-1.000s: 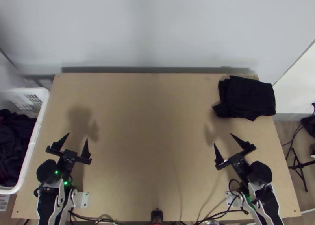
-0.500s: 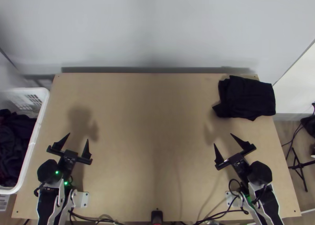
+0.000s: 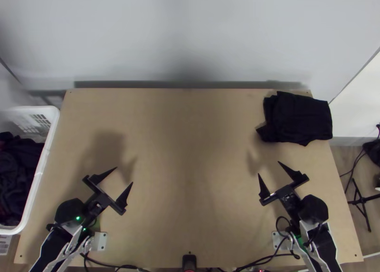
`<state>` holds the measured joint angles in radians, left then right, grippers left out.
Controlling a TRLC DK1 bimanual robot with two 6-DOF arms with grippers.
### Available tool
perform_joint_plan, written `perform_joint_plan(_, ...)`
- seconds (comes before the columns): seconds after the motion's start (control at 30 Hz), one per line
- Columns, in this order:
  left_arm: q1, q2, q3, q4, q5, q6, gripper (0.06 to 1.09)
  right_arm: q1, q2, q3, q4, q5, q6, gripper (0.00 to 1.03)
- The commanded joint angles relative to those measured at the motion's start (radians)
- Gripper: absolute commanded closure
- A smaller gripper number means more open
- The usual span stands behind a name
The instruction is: Fold the t-shirt
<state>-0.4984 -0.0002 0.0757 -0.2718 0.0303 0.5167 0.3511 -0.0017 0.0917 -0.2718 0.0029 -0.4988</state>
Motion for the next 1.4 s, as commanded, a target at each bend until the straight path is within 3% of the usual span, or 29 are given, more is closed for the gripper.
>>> perform_joint_plan(0.0,-0.058,-0.001,-0.001,0.000,-0.001,-0.001,0.11,0.000,0.000,0.000,0.000,0.000,0.000,0.05)
perform_joint_plan(0.7,-0.062,-0.001,-0.001,0.000,-0.001,-0.001,0.11,0.005,0.000,0.000,0.000,0.000,0.000,0.05)
perform_joint_plan(0.83,-0.068,-0.001,0.001,-0.014,0.076,-0.004,0.11,0.005,0.000,0.000,0.000,0.000,0.000,0.05)
perform_joint_plan(1.2,-0.098,-0.001,0.001,-0.015,0.082,-0.004,0.11,0.005,0.000,0.000,0.000,0.000,0.000,0.05)
perform_joint_plan(1.3,-0.129,-0.001,0.003,-0.030,0.160,-0.006,0.11,0.020,-0.001,0.000,0.000,0.000,0.000,0.05)
perform_joint_plan(1.37,-0.164,-0.001,0.003,-0.032,0.163,-0.004,0.11,0.063,-0.001,0.000,0.002,0.000,0.000,0.05)
